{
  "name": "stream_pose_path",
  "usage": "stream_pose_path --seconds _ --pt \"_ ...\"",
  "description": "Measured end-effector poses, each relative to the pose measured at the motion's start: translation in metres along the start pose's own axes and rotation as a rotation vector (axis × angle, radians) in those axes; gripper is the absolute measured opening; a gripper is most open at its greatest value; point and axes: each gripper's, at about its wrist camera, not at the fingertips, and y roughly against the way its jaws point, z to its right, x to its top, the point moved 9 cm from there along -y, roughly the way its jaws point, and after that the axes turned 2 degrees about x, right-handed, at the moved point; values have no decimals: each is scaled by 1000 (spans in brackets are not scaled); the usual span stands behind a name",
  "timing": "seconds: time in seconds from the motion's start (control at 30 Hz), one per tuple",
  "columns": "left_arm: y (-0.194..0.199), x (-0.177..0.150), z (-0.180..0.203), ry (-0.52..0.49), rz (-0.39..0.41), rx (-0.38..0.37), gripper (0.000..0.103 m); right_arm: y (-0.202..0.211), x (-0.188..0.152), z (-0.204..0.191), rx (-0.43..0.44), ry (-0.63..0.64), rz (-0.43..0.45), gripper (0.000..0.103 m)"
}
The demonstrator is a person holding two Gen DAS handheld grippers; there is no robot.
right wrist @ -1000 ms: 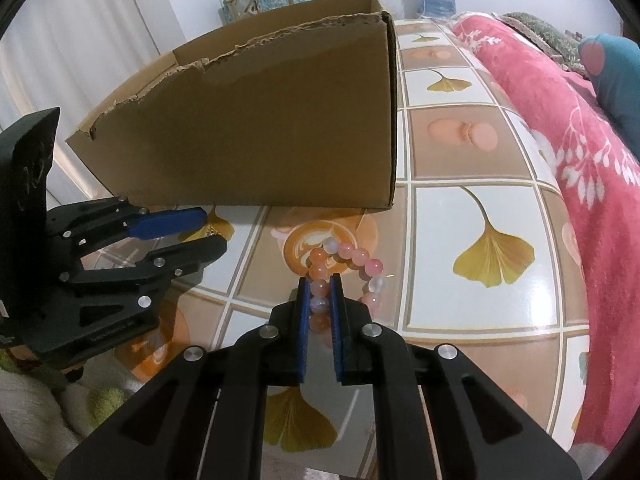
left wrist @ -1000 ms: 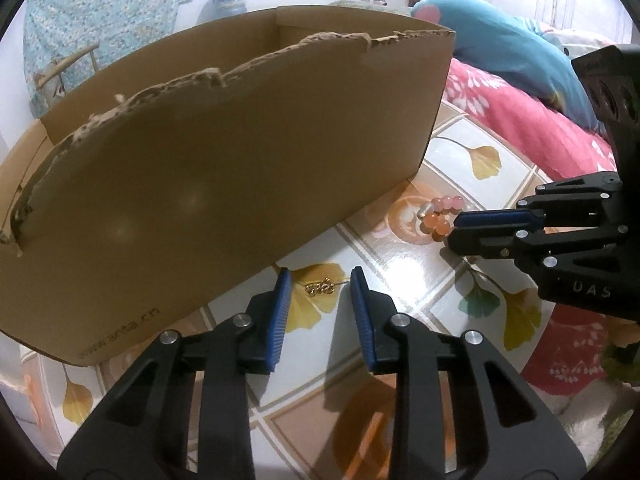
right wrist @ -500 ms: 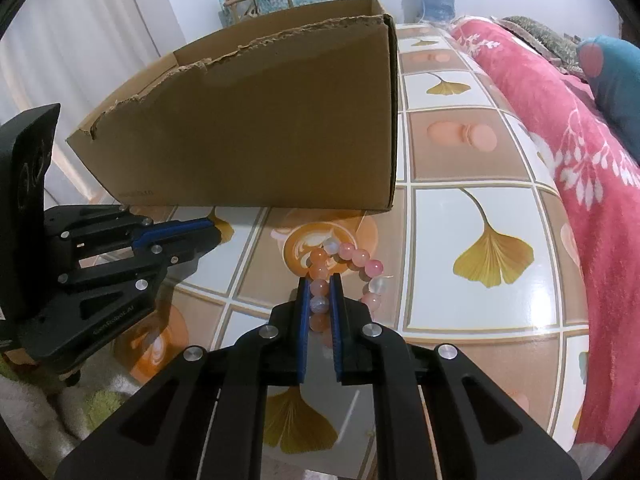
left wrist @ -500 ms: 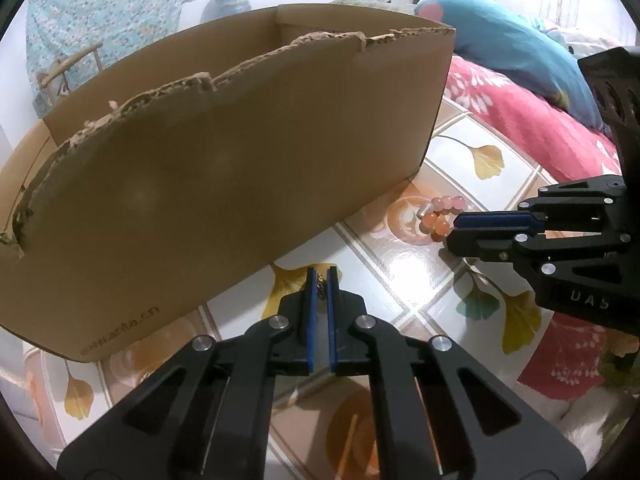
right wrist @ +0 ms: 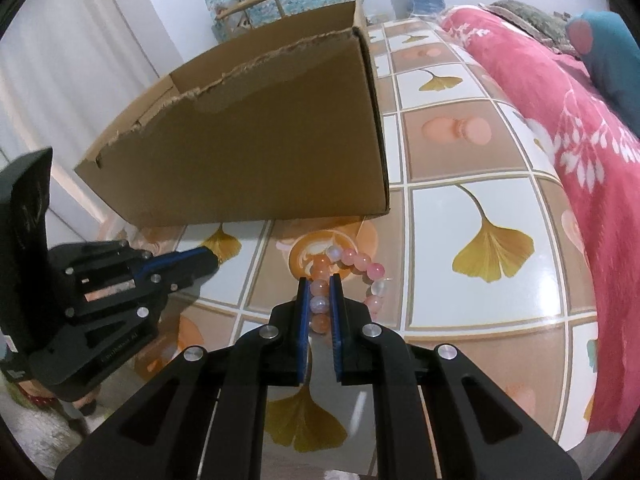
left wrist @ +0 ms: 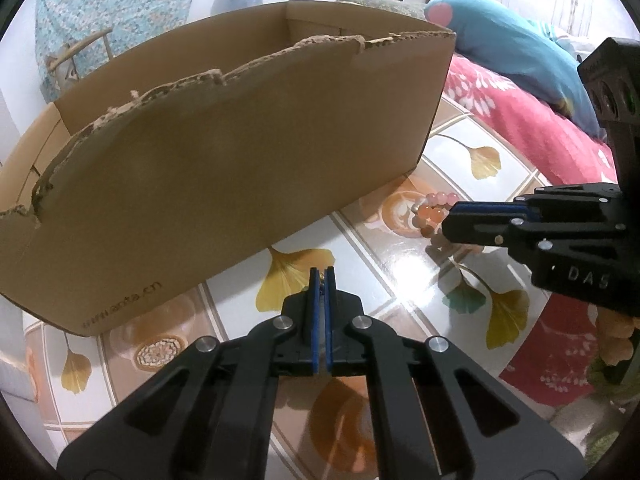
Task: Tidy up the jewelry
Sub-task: 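Lift the bracelet with the right gripper and carry it over the box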
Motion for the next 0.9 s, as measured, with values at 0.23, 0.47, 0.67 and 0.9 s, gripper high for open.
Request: stream_pose_path --seconds 0.23,0.47,0.67,0.9 --pt "6 0 -4 15 20 -8 1 8 7 2 3 -20 18 10" --pt "27 4 -10 34 88 -19 1 22 17 0 6 -27 42 10" --pt "80 10 -20 31 233 -33 1 51 33 -8 0 -14 108 10" --pt "126 21 -28 21 332 -31 1 80 52 -16 54 -18 178 10"
